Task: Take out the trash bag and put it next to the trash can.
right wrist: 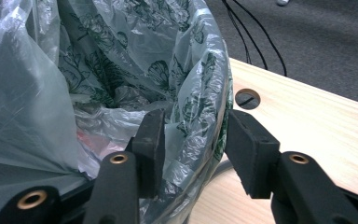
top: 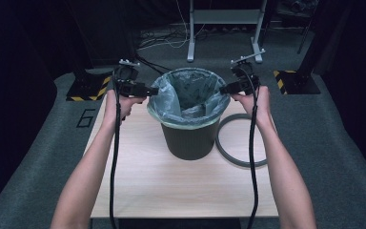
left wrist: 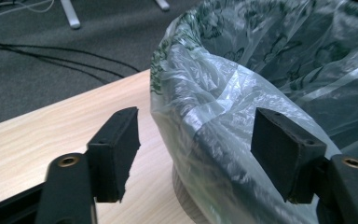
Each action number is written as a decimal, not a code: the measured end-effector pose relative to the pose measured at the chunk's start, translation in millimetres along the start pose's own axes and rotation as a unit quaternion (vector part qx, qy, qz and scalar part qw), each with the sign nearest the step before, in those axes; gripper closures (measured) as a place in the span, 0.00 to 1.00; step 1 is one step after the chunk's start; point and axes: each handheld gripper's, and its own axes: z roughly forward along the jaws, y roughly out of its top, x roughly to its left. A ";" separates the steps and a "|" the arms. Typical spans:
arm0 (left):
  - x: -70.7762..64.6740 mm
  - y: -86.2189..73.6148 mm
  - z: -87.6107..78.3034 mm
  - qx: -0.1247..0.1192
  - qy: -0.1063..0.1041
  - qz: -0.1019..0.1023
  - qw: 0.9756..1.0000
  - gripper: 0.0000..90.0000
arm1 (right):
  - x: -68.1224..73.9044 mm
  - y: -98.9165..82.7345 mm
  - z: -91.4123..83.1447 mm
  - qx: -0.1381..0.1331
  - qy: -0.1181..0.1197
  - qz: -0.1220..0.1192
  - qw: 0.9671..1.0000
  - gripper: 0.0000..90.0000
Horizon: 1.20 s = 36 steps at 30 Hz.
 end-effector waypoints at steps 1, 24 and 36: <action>-1.7 0.4 2.3 0.002 0.009 0.001 1.000 0.42 | 0.4 -0.2 -0.6 -0.001 -0.002 -0.001 1.000 0.67; -34.9 12.7 6.5 -0.005 0.135 0.066 0.989 0.88 | 15.8 -0.1 -12.3 -0.047 -0.034 -0.029 0.998 1.00; -36.9 19.3 -0.1 -0.013 0.117 0.079 0.990 1.00 | 25.5 7.0 -16.9 -0.063 -0.029 -0.039 0.997 1.00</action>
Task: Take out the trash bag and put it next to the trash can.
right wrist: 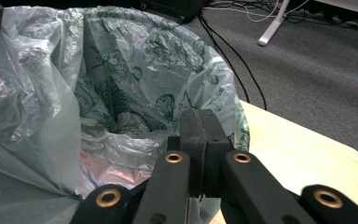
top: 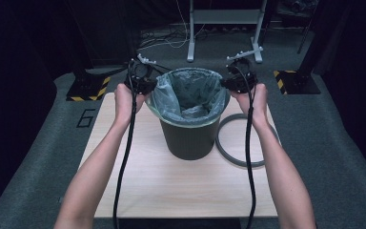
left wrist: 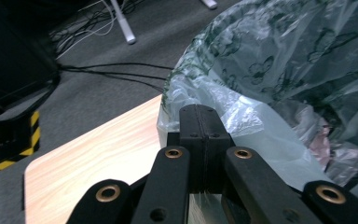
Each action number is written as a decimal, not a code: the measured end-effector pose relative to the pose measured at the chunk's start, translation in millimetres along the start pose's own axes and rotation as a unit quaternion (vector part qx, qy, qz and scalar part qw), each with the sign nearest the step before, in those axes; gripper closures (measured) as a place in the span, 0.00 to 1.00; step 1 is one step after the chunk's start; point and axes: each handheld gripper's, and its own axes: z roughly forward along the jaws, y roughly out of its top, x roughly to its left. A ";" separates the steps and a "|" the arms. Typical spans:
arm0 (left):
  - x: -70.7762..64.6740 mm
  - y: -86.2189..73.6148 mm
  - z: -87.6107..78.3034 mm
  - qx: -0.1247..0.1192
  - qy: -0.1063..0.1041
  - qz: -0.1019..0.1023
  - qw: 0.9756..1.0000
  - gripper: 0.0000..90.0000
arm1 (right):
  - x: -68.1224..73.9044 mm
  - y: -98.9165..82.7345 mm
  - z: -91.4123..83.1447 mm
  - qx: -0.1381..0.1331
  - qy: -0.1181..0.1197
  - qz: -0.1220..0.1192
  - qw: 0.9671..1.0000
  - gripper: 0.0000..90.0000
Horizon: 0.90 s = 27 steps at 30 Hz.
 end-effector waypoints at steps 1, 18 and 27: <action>0.2 0.7 -1.4 -0.003 -0.001 0.000 1.000 1.00 | 0.8 0.8 -0.5 -0.004 0.001 -0.001 1.000 1.00; -22.7 23.5 -11.4 -0.024 -0.052 0.022 0.998 1.00 | 16.6 13.7 -7.3 -0.027 0.017 -0.015 0.999 1.00; -41.6 32.3 1.5 -0.023 -0.096 0.024 0.995 1.00 | 31.5 24.4 -9.9 -0.035 0.040 -0.026 0.998 1.00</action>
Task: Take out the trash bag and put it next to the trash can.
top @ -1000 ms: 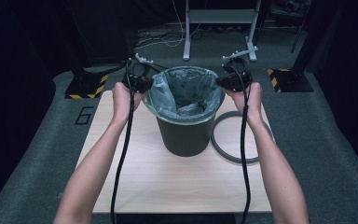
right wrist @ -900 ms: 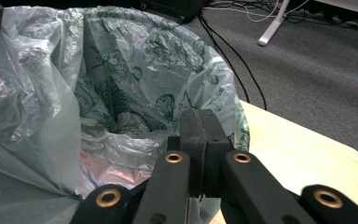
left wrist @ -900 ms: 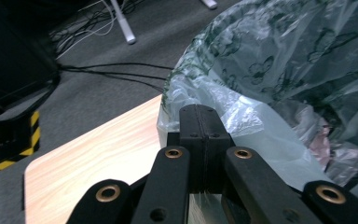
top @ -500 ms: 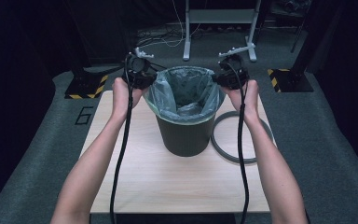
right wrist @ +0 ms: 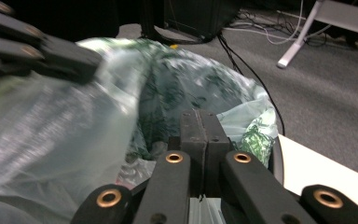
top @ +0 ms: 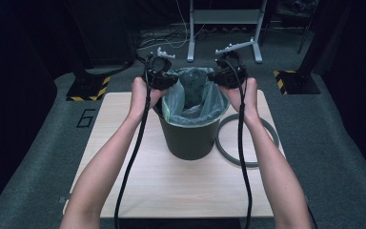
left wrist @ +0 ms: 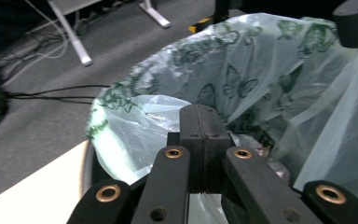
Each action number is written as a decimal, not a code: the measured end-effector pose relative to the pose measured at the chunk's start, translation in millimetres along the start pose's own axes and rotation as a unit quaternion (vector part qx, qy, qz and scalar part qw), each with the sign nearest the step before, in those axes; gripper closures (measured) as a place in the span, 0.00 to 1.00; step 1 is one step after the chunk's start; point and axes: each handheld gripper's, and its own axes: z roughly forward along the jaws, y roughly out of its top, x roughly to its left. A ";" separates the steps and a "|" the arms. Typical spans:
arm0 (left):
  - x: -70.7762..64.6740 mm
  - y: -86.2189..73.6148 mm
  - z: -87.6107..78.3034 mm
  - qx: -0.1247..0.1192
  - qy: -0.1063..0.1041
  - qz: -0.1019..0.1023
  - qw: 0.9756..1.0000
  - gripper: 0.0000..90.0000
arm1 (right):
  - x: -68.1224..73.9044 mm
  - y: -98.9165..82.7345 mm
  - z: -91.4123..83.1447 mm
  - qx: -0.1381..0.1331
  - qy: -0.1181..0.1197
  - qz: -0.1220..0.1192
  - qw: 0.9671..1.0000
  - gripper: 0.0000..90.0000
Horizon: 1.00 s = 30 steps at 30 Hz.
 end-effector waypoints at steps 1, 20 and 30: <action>-1.0 -0.1 2.8 0.000 -0.009 -0.004 1.000 1.00 | 1.2 1.0 -0.3 0.001 0.002 -0.001 1.000 1.00; 7.9 -3.7 -1.8 0.006 -0.017 -0.017 1.000 0.61 | -19.7 -10.3 -10.1 0.044 -0.043 0.023 0.998 0.40; 23.5 -16.3 -9.5 0.033 -0.022 -0.048 0.998 0.21 | -29.8 -29.9 0.3 0.086 -0.013 0.051 0.995 0.37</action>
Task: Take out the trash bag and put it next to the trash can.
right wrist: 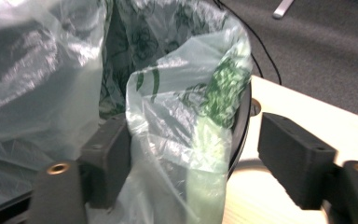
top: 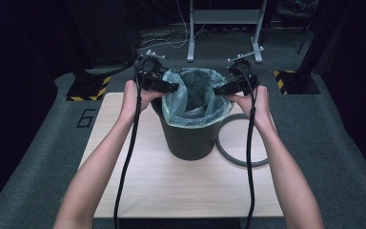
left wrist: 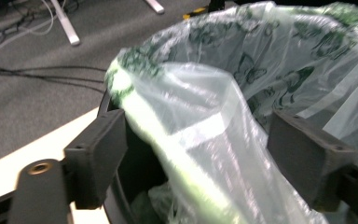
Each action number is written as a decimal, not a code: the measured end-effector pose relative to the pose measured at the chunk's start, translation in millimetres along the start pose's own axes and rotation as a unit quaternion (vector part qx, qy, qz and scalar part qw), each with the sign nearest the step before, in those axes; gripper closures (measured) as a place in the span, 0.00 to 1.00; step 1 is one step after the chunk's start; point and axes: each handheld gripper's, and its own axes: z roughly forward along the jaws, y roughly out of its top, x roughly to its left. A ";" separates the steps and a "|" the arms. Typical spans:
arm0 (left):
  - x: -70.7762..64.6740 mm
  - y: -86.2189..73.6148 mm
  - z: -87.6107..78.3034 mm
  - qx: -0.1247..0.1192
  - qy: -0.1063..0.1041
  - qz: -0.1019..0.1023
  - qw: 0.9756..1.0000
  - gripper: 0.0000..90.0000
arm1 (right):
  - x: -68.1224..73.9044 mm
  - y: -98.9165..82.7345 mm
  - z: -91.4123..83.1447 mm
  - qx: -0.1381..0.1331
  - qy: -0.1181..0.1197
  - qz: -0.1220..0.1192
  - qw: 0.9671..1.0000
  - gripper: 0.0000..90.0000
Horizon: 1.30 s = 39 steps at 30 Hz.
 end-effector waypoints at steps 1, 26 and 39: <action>1.1 -1.8 2.1 0.003 -0.007 -0.006 1.000 0.20 | 0.4 -0.9 0.3 0.000 0.005 0.000 1.000 0.44; -22.2 1.4 33.8 0.025 -0.131 -0.002 0.991 0.13 | 46.0 24.1 13.3 -0.023 0.036 -0.043 0.998 0.97; -44.4 11.5 41.5 0.028 -0.103 0.037 0.994 0.21 | 67.2 34.6 12.0 -0.057 0.082 -0.029 0.995 0.98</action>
